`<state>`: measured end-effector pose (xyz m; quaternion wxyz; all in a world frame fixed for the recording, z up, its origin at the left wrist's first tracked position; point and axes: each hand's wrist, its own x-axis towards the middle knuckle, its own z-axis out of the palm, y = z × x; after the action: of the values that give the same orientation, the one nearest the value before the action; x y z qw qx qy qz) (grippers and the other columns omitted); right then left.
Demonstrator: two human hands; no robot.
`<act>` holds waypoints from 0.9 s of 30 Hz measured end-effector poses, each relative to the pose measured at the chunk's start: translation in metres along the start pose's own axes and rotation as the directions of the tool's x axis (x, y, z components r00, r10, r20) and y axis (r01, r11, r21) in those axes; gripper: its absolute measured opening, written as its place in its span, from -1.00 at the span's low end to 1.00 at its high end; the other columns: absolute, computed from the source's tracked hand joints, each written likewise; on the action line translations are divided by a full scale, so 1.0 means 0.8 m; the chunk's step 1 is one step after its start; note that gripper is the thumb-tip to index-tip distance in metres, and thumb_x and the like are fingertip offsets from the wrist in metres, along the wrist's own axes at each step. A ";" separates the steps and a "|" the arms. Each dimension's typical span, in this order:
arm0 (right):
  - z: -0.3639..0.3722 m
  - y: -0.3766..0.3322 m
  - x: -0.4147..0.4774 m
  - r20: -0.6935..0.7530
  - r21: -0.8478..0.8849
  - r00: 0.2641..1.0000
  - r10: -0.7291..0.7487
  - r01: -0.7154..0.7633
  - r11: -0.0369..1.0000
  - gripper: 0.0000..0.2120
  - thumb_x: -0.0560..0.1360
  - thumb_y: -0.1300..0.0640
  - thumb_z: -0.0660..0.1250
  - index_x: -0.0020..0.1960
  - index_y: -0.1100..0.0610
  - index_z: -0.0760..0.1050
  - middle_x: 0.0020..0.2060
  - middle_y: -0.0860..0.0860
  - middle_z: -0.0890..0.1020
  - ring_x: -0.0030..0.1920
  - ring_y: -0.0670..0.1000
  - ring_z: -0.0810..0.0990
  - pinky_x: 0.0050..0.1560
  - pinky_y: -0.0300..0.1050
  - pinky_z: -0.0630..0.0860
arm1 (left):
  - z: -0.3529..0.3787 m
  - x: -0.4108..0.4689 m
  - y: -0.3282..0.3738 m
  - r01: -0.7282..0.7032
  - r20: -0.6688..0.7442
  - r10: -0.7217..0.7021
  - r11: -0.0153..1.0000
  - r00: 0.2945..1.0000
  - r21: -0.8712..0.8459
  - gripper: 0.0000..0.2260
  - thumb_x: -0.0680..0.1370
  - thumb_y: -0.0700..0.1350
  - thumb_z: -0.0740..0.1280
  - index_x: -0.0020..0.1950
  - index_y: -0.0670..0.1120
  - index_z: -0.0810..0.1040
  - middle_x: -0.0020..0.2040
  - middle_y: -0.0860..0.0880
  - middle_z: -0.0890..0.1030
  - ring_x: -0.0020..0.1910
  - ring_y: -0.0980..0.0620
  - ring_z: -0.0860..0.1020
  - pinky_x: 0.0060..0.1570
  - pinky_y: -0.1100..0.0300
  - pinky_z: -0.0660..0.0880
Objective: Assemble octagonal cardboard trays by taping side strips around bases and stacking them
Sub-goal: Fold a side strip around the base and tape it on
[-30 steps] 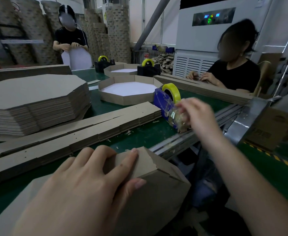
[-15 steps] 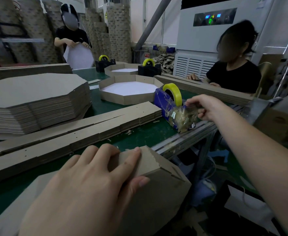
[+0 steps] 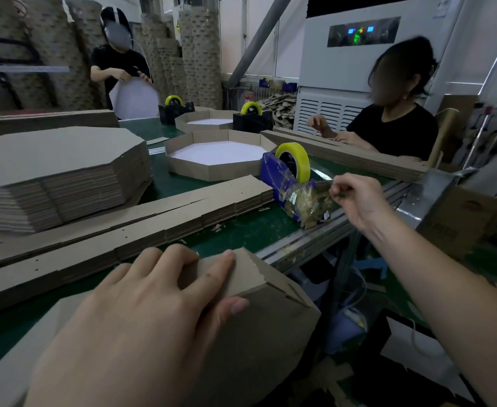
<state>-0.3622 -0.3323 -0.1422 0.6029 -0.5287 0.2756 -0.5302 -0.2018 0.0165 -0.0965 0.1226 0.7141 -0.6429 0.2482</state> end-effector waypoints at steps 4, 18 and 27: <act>-0.006 0.010 -0.014 0.021 -0.004 0.999 -0.049 0.049 0.999 -0.74 0.42 0.44 0.22 -0.40 0.25 0.42 -0.45 0.02 0.46 -0.33 -0.05 0.43 -0.14 -0.18 0.44 | -0.001 0.001 -0.003 0.008 0.006 -0.008 1.000 1.000 -0.005 -0.52 0.52 0.20 0.06 0.18 0.04 0.65 -0.14 -0.04 0.62 -0.26 -0.13 0.61 -0.44 0.08 0.45; -0.012 -0.022 -0.085 0.125 -0.940 0.953 -0.276 0.203 0.274 -0.83 0.48 0.15 0.39 -0.28 0.07 0.50 -0.17 -0.04 0.37 -0.13 0.03 0.45 -0.10 -0.07 0.41 | -0.014 0.015 -0.012 0.018 0.109 -0.004 0.992 0.994 -0.127 -0.64 0.54 0.22 0.06 0.19 0.29 0.56 -0.08 0.09 0.61 -0.21 -0.02 0.58 -0.34 0.21 0.34; 0.101 -0.106 -0.154 0.793 -0.262 0.593 0.137 0.128 0.957 -0.92 0.42 0.16 0.37 -0.25 0.07 0.60 -0.18 -0.08 0.50 -0.20 -0.04 0.49 -0.15 -0.25 0.49 | -0.016 0.011 -0.007 0.065 0.086 -0.043 0.961 0.995 -0.269 -0.79 0.51 0.25 0.24 0.02 0.23 0.59 -0.06 0.21 0.60 -0.22 0.11 0.59 -0.48 0.31 0.41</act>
<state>-0.3547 -0.1791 -0.0682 0.5784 -0.7926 0.0500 -0.1861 -0.1982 0.0161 -0.0802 0.2005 0.7172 -0.6554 0.1256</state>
